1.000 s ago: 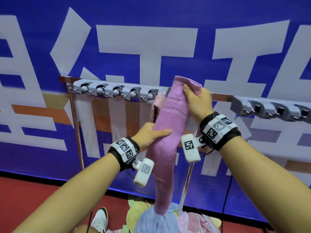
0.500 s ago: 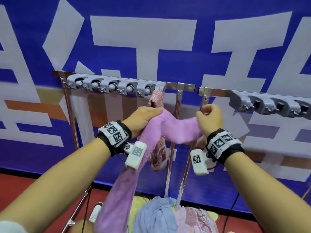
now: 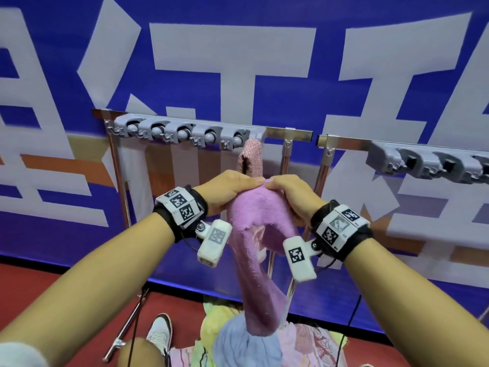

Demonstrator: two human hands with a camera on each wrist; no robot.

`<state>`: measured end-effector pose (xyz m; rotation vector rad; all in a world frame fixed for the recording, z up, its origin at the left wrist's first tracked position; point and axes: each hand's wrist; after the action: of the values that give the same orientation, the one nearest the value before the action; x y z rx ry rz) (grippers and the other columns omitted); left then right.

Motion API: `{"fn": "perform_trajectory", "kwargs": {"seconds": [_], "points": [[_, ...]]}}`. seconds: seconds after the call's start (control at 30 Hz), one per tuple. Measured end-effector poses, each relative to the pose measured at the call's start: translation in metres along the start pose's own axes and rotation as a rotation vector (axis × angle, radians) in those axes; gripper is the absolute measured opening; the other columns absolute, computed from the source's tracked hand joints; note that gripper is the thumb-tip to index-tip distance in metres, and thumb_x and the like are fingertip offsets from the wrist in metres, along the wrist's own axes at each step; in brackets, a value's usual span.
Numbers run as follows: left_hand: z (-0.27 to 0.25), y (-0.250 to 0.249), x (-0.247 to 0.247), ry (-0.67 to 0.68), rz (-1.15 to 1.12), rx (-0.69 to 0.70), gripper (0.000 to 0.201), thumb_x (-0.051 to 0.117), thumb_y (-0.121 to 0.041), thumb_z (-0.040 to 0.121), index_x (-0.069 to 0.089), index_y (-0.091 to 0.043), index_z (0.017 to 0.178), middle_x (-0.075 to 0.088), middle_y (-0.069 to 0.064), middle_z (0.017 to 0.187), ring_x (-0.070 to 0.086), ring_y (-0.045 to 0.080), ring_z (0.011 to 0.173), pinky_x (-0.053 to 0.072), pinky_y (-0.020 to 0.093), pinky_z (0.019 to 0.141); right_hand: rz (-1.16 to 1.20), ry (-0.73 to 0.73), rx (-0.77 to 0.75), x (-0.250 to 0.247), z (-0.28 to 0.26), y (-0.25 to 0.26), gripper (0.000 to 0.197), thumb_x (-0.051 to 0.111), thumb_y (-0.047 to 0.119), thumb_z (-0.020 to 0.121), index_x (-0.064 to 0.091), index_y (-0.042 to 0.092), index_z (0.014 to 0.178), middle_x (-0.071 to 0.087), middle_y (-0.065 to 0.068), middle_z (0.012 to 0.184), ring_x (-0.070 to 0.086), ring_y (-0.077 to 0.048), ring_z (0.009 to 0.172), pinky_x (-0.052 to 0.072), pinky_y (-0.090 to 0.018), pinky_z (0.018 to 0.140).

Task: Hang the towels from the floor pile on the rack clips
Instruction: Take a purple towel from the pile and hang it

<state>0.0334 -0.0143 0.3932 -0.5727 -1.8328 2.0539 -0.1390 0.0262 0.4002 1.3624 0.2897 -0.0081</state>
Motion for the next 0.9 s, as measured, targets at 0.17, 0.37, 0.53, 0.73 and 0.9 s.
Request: {"fn": "perform_trajectory", "kwargs": {"seconds": [0.17, 0.37, 0.53, 0.73, 0.9], "points": [[0.001, 0.013, -0.005, 0.018, -0.045, -0.149, 0.039, 0.075, -0.05, 0.076, 0.055, -0.018, 0.067, 0.032, -0.007, 0.048, 0.026, 0.01, 0.047, 0.026, 0.02, 0.048, -0.014, -0.253, -0.198, -0.018, -0.001, 0.016, 0.03, 0.048, 0.009, 0.093, 0.068, 0.01, 0.07, 0.067, 0.004, 0.066, 0.06, -0.009, 0.067, 0.048, -0.026, 0.065], [-0.014, 0.0, -0.018, 0.154, -0.205, -0.028, 0.017, 0.055, -0.012, 0.09, 0.065, -0.003, 0.101, 0.07, 0.0, 0.068, 0.065, 0.01, 0.056, 0.05, 0.019, 0.052, 0.204, -0.236, -0.115, -0.043, -0.003, 0.016, 0.007, 0.056, 0.016, 0.07, 0.052, 0.011, 0.073, 0.051, -0.005, 0.067, 0.048, -0.019, 0.065, 0.04, -0.029, 0.064], [-0.005, -0.019, -0.016, 0.134, -0.218, 0.066, 0.015, 0.058, -0.013, 0.09, 0.06, 0.001, 0.094, 0.062, 0.003, 0.069, 0.057, 0.012, 0.059, 0.049, 0.021, 0.057, 0.148, 0.112, 0.087, -0.023, 0.003, 0.025, 0.048, 0.047, 0.011, 0.062, 0.056, 0.007, 0.11, 0.06, -0.007, 0.067, 0.051, -0.017, 0.055, 0.045, -0.026, 0.057], [-0.006, -0.028, -0.026, 0.102, -0.161, 0.098, 0.025, 0.057, -0.015, 0.086, 0.064, 0.004, 0.1, 0.07, 0.011, 0.078, 0.065, 0.017, 0.064, 0.054, 0.026, 0.062, -0.057, 0.143, 0.097, 0.021, 0.021, 0.041, 0.046, 0.066, 0.03, 0.048, 0.066, 0.011, 0.09, 0.059, -0.007, 0.087, 0.05, -0.019, 0.077, 0.038, -0.033, 0.068], [-0.017, -0.029, -0.052, -0.01, -0.126, 0.154, 0.013, 0.061, -0.014, 0.081, 0.066, -0.002, 0.084, 0.067, 0.011, 0.074, 0.062, 0.019, 0.063, 0.053, 0.027, 0.062, 0.111, 0.26, 0.099, 0.033, 0.025, 0.048, 0.015, 0.06, 0.012, 0.074, 0.064, 0.002, 0.085, 0.064, -0.011, 0.079, 0.061, -0.022, 0.07, 0.05, -0.027, 0.065]]}}
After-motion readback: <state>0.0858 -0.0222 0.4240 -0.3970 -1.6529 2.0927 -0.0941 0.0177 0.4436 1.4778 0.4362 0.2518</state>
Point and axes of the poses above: each hand's wrist, its own z-axis towards the middle knuckle, its own x-axis out of the palm, y = z × x
